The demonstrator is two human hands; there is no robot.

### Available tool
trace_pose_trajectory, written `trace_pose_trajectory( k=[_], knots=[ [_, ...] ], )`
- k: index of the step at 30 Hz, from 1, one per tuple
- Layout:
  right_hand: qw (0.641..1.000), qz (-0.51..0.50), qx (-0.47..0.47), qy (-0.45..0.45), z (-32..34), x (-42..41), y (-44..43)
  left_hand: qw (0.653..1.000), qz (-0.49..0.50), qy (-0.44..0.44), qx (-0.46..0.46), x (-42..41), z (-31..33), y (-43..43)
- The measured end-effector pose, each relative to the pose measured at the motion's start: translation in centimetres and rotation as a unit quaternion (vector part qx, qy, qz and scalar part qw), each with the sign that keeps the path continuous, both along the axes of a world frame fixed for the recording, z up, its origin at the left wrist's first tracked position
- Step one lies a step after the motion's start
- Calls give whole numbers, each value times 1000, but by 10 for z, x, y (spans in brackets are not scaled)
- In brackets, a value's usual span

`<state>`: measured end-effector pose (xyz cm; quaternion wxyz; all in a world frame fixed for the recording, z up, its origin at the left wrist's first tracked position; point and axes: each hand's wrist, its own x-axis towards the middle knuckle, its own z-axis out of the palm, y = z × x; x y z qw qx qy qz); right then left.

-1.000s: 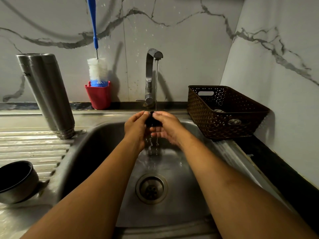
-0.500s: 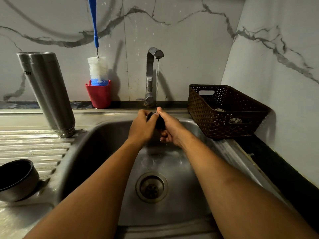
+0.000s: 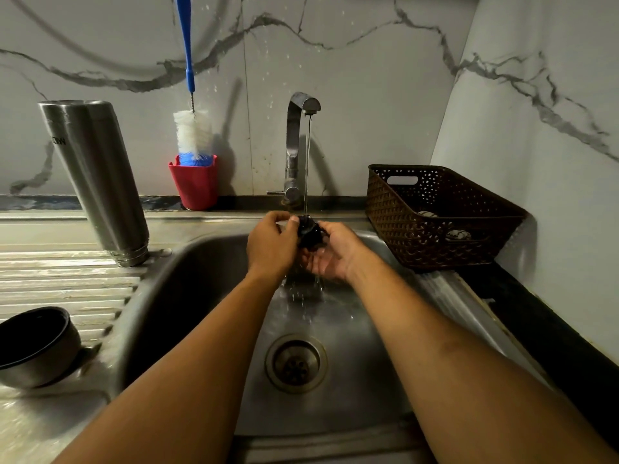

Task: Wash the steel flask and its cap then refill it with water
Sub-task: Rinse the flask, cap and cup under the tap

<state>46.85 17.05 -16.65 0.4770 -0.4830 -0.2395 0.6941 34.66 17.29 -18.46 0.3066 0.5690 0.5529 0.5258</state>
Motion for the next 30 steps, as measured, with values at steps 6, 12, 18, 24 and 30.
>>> trace_pose_trajectory(
  k=[6, 12, 18, 24, 30],
  knots=[
    [999, 20, 23, -36, 0, -3, 1, 984, 45, -147, -93, -8, -1, 6],
    [966, 34, 159, -202, -1, -1, 1, 908, -20, -295, -297, -5, 9, -10],
    [989, 25, 81, -120, -4, 3, 5, 896, -35, -317, -308, -3, 13, -12],
    [997, 65, -28, -35, -8, 5, 1, 893, -51, -319, -314, -2, 15, -15],
    [996, 73, -32, -38, -5, 3, -1, 893, -49, -324, -310, 0, 14, -14]
  ],
)
